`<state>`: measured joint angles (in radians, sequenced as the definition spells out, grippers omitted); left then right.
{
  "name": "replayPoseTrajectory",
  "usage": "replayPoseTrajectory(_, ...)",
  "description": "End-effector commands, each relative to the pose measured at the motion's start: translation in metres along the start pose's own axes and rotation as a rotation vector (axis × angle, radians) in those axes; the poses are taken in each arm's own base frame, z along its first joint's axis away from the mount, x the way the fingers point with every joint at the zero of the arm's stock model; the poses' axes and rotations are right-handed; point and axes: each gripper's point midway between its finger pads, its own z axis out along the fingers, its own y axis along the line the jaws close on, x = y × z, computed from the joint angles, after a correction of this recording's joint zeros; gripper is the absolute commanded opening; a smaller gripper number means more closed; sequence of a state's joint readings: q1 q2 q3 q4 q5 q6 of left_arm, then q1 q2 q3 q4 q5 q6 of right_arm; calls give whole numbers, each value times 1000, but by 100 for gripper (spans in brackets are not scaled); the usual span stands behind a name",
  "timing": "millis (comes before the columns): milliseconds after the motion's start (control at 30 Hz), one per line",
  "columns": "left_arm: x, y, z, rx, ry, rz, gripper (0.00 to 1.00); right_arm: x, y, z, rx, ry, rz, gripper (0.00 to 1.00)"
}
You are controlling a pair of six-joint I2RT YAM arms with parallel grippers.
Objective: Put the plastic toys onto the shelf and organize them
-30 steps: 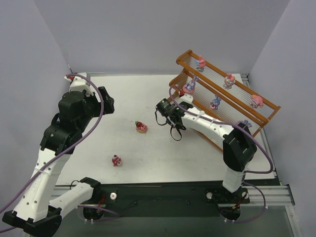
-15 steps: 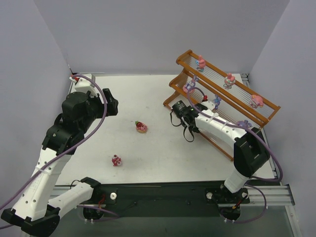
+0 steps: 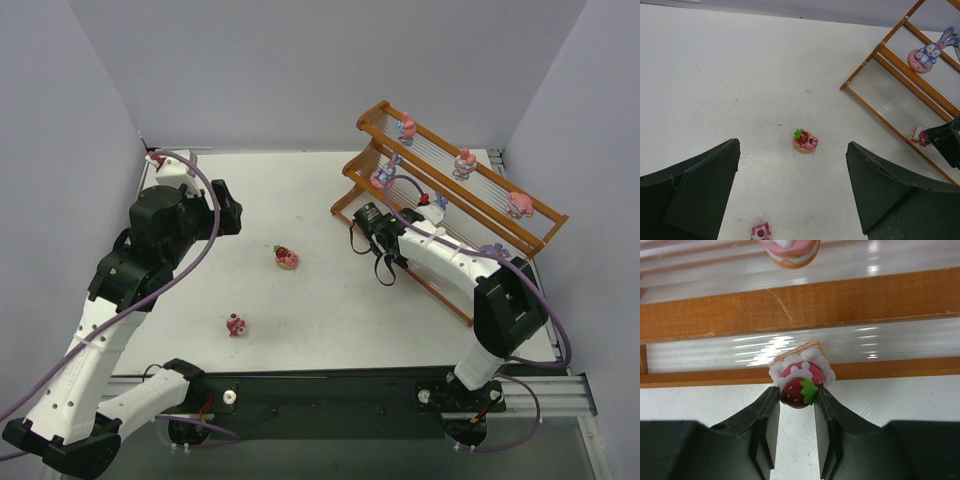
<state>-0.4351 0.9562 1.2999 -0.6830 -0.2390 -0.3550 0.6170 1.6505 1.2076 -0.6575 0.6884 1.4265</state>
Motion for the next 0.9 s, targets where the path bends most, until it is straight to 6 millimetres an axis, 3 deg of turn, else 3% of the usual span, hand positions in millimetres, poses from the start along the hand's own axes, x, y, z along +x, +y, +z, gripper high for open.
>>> replayPoseTrajectory(0,-10,-5,3,13,-45,4,97,-20,-9,5,43,-87,29,0)
replayPoseTrajectory(867,-9,-2,2,3,-46,16,97,-5,-21,23,98,-78,100,0)
